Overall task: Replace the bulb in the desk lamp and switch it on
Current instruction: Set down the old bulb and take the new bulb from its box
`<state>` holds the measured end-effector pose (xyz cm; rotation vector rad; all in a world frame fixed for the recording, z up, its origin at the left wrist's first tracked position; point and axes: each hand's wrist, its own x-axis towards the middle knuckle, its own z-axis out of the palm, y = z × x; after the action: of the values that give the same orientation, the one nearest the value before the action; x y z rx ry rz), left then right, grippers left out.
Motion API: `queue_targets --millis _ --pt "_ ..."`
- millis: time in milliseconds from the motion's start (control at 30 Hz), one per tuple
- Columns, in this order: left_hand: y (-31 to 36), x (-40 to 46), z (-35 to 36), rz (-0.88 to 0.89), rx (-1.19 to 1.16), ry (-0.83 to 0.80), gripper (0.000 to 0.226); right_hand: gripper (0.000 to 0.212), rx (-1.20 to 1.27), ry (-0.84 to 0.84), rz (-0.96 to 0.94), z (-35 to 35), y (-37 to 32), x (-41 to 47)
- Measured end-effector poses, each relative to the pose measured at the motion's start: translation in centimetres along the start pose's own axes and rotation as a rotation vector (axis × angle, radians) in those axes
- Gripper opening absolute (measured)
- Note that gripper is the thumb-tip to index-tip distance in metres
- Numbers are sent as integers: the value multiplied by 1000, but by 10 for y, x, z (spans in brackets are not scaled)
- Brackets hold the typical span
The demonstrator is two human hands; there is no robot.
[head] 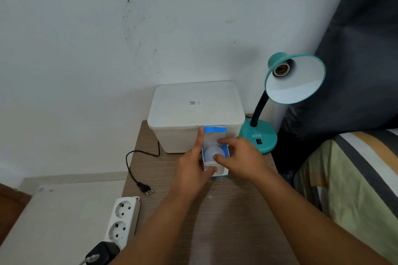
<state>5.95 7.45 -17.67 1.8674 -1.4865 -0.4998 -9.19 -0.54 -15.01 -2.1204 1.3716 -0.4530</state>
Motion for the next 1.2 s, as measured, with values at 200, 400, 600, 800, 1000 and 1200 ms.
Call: queue_targets --millis 200,400,600,800,1000,1200 --pt "-1 0 1 3 -7 -1 124 61 -94 -167 70 -6 -7 18" --pt "-4 2 2 -1 -24 -1 124 59 -183 -286 152 -13 -25 24" --pt "-3 1 1 -4 -31 -6 125 50 -124 -254 213 -8 -30 22" --pt "-3 1 2 6 -44 -12 125 53 -79 -173 220 -7 -27 19" --pt "-4 2 4 6 -40 7 123 52 19 -156 197 -21 -30 14" --pt "0 1 3 -8 -61 -6 125 59 153 -90 159 -35 -27 -2"
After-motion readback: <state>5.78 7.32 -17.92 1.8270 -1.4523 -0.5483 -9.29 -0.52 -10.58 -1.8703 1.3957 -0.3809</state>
